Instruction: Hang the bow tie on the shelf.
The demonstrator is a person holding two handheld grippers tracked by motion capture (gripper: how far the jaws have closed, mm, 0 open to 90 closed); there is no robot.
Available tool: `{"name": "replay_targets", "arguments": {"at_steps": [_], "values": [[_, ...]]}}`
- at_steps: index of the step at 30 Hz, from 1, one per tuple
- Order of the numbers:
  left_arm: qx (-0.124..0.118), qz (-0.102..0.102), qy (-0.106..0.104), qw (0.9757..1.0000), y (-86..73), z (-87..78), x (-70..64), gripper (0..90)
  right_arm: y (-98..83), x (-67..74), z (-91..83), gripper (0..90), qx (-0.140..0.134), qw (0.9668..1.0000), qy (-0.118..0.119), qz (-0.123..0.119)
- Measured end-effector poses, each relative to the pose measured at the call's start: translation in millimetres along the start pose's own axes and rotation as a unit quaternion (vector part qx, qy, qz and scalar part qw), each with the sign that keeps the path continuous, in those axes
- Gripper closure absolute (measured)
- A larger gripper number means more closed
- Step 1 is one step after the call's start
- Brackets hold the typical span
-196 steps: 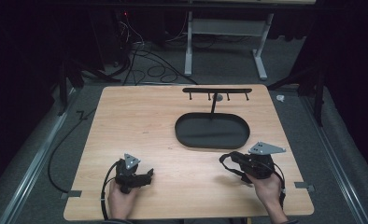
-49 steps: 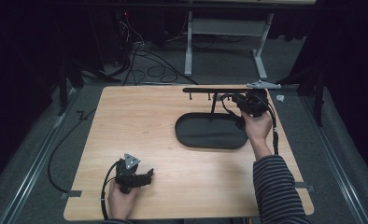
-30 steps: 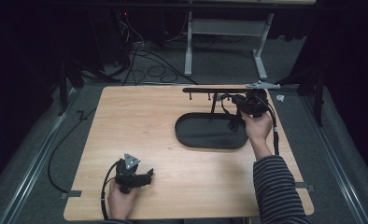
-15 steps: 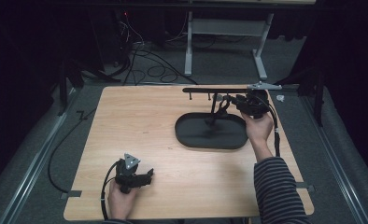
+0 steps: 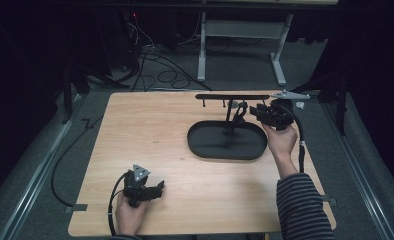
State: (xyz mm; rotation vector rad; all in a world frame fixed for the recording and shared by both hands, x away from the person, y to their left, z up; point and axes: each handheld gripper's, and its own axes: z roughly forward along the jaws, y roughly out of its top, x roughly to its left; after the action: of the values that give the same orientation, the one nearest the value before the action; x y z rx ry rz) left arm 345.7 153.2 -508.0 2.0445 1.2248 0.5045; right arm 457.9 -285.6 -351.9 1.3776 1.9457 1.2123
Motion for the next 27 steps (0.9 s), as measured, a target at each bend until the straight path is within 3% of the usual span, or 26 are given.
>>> {"name": "replay_targets", "arguments": {"at_steps": [27], "values": [[0.000,0.000,0.000,1.0000,0.0,0.0,0.0,15.2,-17.7,-8.1,-35.5,61.0,-0.014,0.9994,0.027,0.014]]}}
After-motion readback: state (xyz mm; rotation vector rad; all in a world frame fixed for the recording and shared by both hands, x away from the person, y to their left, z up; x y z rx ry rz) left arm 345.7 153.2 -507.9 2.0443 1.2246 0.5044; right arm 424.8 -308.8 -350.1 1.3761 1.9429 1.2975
